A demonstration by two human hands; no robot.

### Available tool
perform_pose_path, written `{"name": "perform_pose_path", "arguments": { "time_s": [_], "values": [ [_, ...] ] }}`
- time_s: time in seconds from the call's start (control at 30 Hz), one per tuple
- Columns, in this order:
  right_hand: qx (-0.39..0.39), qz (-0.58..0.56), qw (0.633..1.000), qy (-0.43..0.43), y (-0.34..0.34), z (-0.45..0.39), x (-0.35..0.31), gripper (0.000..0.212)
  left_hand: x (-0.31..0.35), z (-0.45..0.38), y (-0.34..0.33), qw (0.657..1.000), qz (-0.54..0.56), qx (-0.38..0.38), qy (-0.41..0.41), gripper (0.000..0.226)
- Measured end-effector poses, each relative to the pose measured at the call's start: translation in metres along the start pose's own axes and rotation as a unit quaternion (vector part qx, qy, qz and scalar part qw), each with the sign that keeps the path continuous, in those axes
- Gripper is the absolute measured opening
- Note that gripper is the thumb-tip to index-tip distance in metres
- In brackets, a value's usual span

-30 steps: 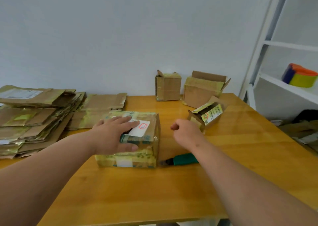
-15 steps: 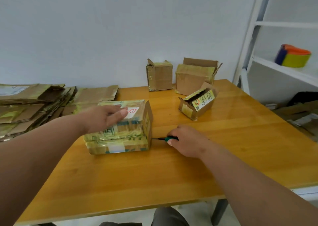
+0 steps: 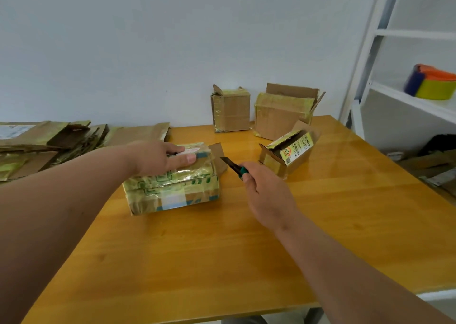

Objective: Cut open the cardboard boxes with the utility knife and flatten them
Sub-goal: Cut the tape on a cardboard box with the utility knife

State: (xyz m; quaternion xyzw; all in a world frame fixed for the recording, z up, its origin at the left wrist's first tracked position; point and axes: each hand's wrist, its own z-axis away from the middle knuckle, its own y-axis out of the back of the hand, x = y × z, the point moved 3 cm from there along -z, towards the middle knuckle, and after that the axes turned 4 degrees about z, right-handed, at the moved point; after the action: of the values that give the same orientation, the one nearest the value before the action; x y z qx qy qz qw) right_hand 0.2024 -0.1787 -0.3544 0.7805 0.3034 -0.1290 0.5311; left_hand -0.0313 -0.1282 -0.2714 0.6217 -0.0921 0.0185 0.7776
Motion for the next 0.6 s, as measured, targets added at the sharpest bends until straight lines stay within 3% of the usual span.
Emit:
{"name": "perform_pose_path", "arguments": {
  "time_s": [0.1, 0.23, 0.37, 0.47, 0.6],
  "values": [
    [0.012, -0.005, 1.000, 0.000, -0.002, -0.003, -0.007, 0.037, 0.004, -0.006, 0.004, 1.000, -0.006, -0.003, 0.004, 0.097],
    [0.010, 0.013, 1.000, -0.003, -0.004, -0.010, -0.016, 0.037, 0.003, -0.010, 0.007, 1.000, -0.006, -0.016, 0.006, 0.117],
    [0.007, 0.019, 1.000, -0.008, -0.004, -0.015, -0.020, 0.036, 0.005, -0.013, 0.007, 1.000, 0.000, -0.008, 0.017, 0.102],
    [0.008, 0.015, 1.000, -0.010, -0.003, -0.016, -0.022, 0.037, 0.004, -0.012, 0.007, 1.000, 0.005, -0.017, 0.010, 0.115],
    [0.017, 0.021, 1.000, -0.006, 0.000, -0.018, -0.025, 0.039, 0.005, -0.012, 0.008, 1.000, 0.008, -0.013, 0.015, 0.105]
  ]
}}
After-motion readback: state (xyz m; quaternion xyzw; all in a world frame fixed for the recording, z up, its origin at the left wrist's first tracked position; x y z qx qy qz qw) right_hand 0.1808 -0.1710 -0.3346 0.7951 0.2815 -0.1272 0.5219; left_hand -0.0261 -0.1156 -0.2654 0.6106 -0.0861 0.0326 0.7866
